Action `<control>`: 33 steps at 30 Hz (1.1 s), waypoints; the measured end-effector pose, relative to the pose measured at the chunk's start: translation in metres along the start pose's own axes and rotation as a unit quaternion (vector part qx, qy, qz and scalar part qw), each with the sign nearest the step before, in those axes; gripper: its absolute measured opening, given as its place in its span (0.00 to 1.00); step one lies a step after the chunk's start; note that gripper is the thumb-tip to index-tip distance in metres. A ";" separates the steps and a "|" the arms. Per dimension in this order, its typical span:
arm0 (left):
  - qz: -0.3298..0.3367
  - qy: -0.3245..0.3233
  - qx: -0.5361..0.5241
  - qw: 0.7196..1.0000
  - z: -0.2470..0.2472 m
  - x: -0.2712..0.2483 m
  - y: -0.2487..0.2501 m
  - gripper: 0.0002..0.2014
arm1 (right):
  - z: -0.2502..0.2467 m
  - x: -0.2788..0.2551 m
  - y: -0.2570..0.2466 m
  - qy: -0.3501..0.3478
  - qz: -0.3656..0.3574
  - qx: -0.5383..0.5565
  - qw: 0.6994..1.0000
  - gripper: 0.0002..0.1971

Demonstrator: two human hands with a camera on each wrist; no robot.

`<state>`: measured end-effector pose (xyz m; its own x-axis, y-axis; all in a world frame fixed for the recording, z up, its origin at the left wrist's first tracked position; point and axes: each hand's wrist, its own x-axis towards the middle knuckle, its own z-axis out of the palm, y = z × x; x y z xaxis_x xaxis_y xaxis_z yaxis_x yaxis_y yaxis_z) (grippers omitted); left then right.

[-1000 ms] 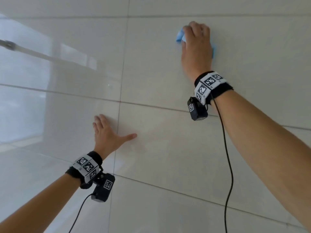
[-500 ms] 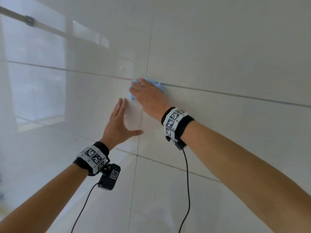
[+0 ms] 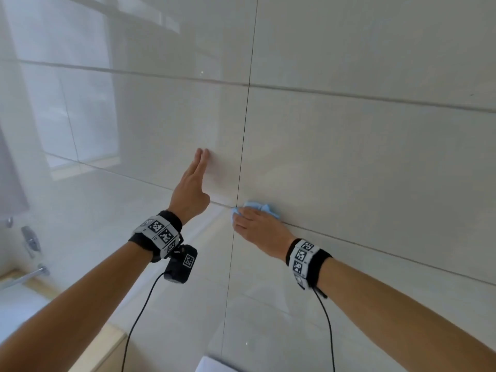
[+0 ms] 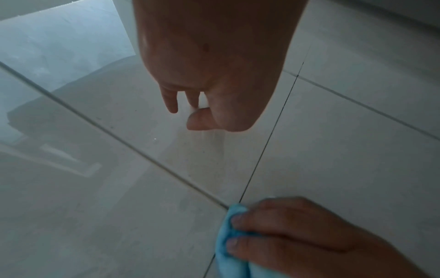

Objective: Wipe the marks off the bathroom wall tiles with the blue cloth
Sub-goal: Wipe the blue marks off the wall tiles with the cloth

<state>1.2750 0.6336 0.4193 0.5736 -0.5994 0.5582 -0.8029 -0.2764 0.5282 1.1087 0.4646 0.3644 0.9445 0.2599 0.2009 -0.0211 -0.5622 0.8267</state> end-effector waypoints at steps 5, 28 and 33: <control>-0.005 -0.003 0.012 1.000 0.009 -0.010 0.005 0.58 | -0.031 0.015 0.056 0.092 0.211 0.048 0.972 0.31; -0.103 0.000 -0.039 0.994 0.145 -0.090 0.054 0.48 | 0.030 -0.187 0.007 0.169 0.213 0.160 0.949 0.24; -0.125 -0.003 -0.067 0.990 0.186 -0.106 0.109 0.45 | 0.038 -0.263 0.028 0.193 0.215 0.147 0.946 0.27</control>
<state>1.0966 0.5271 0.2988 0.7505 -0.5290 0.3961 -0.6068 -0.3142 0.7301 0.8717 0.3505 0.3149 0.6784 0.1930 0.7089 -0.2297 -0.8608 0.4541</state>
